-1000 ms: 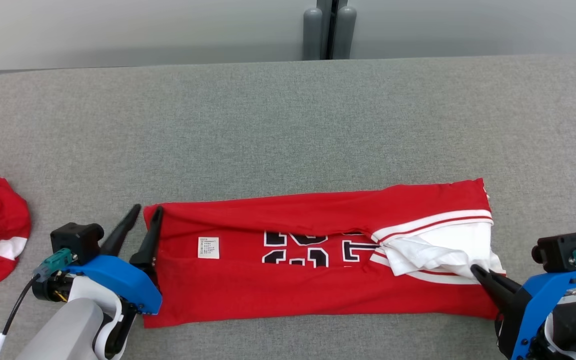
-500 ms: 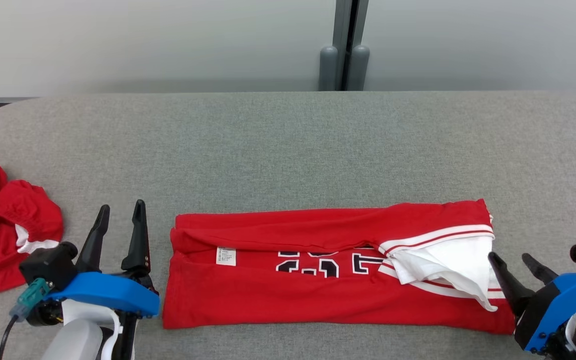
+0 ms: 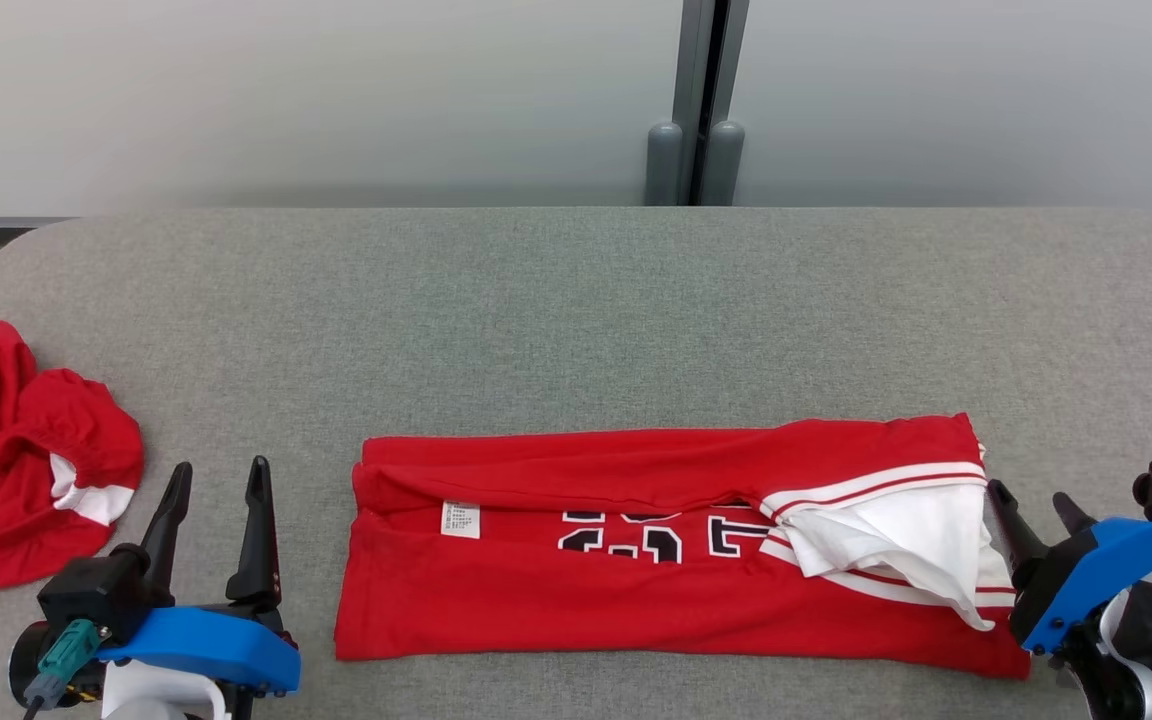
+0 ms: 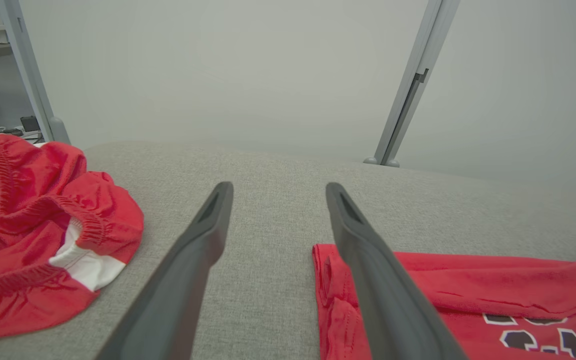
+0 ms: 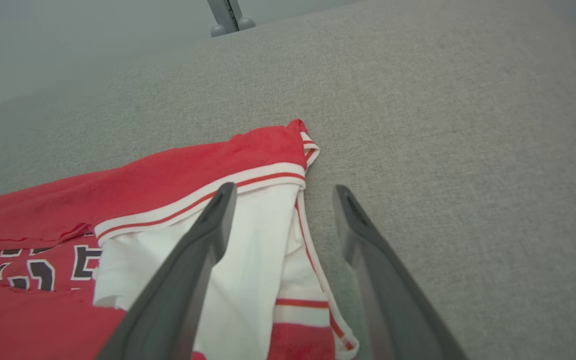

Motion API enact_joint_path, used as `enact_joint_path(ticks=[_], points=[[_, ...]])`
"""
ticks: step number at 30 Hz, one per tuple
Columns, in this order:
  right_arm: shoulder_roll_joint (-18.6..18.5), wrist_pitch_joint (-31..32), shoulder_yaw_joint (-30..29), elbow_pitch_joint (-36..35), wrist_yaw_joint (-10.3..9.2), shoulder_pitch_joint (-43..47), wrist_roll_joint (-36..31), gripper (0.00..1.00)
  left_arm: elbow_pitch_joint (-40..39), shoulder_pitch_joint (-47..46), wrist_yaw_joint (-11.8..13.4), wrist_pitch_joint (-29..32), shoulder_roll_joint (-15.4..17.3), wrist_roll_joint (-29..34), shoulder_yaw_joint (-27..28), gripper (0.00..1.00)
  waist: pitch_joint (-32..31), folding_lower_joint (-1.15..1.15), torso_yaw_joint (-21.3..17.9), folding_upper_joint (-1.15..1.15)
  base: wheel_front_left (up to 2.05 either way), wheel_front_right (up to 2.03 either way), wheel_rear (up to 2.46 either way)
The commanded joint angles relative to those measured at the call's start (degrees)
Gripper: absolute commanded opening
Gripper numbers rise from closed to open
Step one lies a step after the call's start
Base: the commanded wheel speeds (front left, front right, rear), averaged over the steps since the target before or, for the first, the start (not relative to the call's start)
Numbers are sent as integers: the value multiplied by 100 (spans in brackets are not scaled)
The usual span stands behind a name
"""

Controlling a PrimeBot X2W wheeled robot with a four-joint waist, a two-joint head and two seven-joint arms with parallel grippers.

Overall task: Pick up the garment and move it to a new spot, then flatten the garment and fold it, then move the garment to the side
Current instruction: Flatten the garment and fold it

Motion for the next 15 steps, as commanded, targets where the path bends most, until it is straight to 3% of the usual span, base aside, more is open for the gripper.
enact_joint_path(ticks=[1,15], points=[[-8,-118,-51,178,1,-171,-135,100,12,-7,14,-24,27,49,14,100,29,0,27,0,0,0,0],[-3,-489,-233,2377,0,-1022,-493,100,56,-108,-56,-24,-10,44,-37,100,166,0,252,0,0,0,0]])
